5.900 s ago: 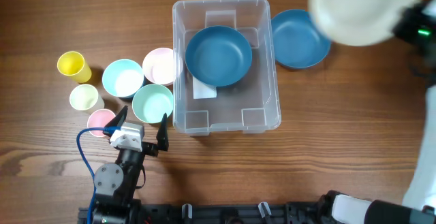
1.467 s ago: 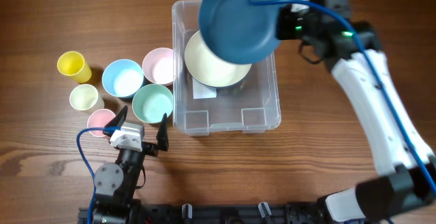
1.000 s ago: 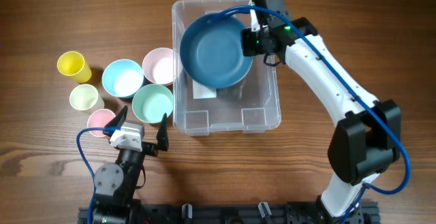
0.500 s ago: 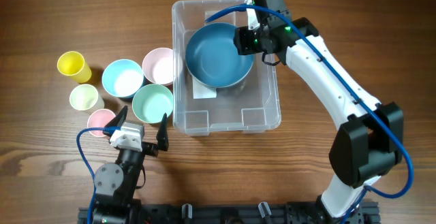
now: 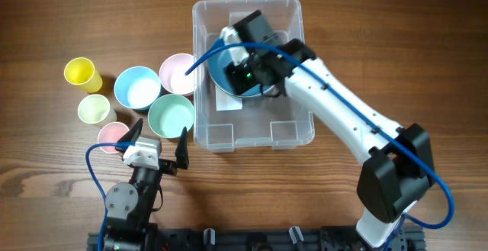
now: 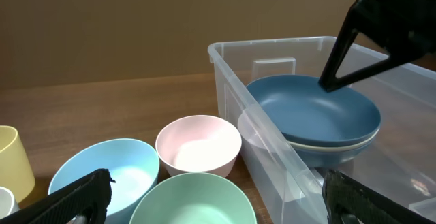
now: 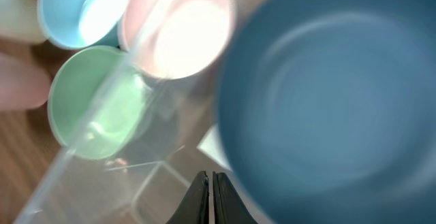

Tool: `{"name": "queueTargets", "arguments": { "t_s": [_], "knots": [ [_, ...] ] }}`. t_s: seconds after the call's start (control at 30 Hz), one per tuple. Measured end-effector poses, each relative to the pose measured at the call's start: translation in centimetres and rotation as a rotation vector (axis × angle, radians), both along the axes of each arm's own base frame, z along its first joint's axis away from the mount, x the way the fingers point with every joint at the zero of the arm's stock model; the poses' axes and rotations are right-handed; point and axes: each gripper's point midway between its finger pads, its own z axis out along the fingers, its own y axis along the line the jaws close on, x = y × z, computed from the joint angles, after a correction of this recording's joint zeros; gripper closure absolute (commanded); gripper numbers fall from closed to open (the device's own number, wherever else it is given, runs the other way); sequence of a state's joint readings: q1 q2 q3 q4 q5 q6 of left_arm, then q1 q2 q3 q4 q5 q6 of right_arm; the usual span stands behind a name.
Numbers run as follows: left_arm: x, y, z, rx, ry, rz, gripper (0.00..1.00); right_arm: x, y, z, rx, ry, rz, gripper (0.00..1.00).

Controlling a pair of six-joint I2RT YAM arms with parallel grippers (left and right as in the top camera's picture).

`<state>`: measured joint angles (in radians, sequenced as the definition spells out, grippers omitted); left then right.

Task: Pack container
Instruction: 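Lower the teal plate onto the cream bowl and press it down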

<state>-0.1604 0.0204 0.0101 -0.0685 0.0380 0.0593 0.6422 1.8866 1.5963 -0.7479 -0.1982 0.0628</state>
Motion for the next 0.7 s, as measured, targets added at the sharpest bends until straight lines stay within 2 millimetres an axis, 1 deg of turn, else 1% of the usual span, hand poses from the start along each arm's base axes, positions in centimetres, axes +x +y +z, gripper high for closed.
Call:
{"name": "queueTargets", "arguments": {
  "t_s": [0.03,0.13,0.2,0.3,0.37,0.43,0.7],
  "knots": [
    [0.0,0.0,0.0,0.000,0.000,0.000,0.00,-0.5,0.5,0.0,-0.003,-0.002,0.019,0.96],
    [0.0,0.0,0.0,0.000,0.000,0.000,0.00,-1.8,1.0,-0.4,-0.029,0.013,0.050,0.96],
    [0.0,0.0,0.0,0.000,0.000,0.000,0.00,-2.4,0.9,-0.7,-0.052,0.027,0.061,0.96],
    [0.0,0.0,0.0,0.000,0.000,0.000,0.00,-2.7,0.6,-1.0,-0.071,0.035,0.067,0.96],
    [0.0,0.0,0.0,0.000,0.000,0.000,0.00,-3.0,0.3,-1.6,-0.092,0.054,0.076,0.96],
    [0.0,0.0,0.0,0.000,0.000,0.000,0.00,-3.4,0.0,-2.6,-0.116,0.084,0.080,0.96],
    [0.0,0.0,0.0,0.000,0.000,0.000,0.00,-4.5,-1.0,-7.6,-0.219,0.208,0.089,0.96]
  ]
}}
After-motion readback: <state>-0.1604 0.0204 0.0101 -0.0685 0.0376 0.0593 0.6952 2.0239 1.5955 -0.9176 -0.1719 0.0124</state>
